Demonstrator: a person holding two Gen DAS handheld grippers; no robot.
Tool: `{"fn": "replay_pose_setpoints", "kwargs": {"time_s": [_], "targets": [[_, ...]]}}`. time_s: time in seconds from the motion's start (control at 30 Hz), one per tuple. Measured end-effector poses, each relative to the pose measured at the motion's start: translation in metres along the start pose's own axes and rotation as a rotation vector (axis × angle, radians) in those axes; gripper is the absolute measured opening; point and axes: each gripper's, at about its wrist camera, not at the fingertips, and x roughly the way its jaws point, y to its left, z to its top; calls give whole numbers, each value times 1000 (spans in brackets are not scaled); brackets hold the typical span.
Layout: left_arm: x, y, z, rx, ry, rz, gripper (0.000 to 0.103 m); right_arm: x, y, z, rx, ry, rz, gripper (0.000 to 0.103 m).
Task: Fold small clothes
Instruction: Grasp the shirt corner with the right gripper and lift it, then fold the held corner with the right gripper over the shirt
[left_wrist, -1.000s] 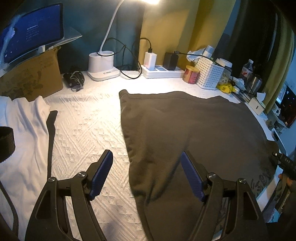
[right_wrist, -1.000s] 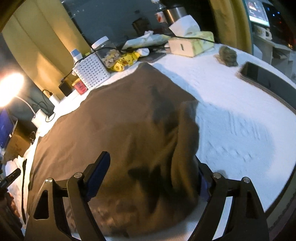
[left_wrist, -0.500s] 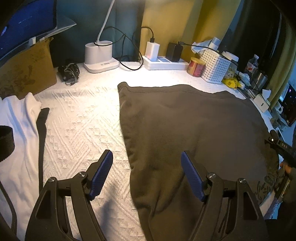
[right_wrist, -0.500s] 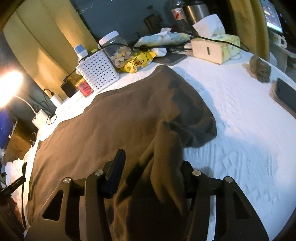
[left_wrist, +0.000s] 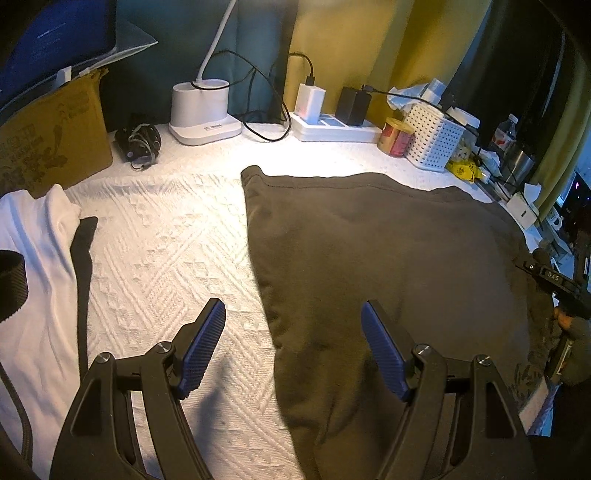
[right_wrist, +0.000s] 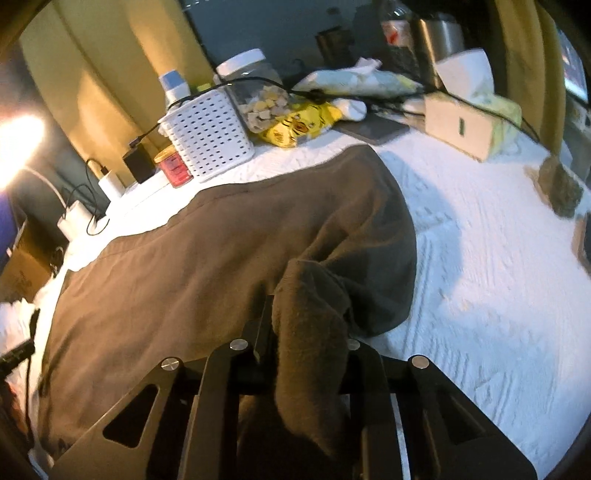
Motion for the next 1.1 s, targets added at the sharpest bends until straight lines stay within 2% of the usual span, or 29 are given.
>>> {"fn": "replay_pose_setpoints", "kwargs": {"time_s": [0.17,0.5,0.63,1.1], "targets": [[-6,8,-2,-4,-14,2,76,-14,30,7,-69,-48,6,17],[-22,24,-10,-36,-46,-11,76,-24,102,7,-223,-65,77,16],[-28,28,-13,-25,-69,17,76,-22,131,3,-283,-56,102,15],[-45,46,-22,-30,-105,38,76,-8,217,-42,-466,24,195,15]]}}
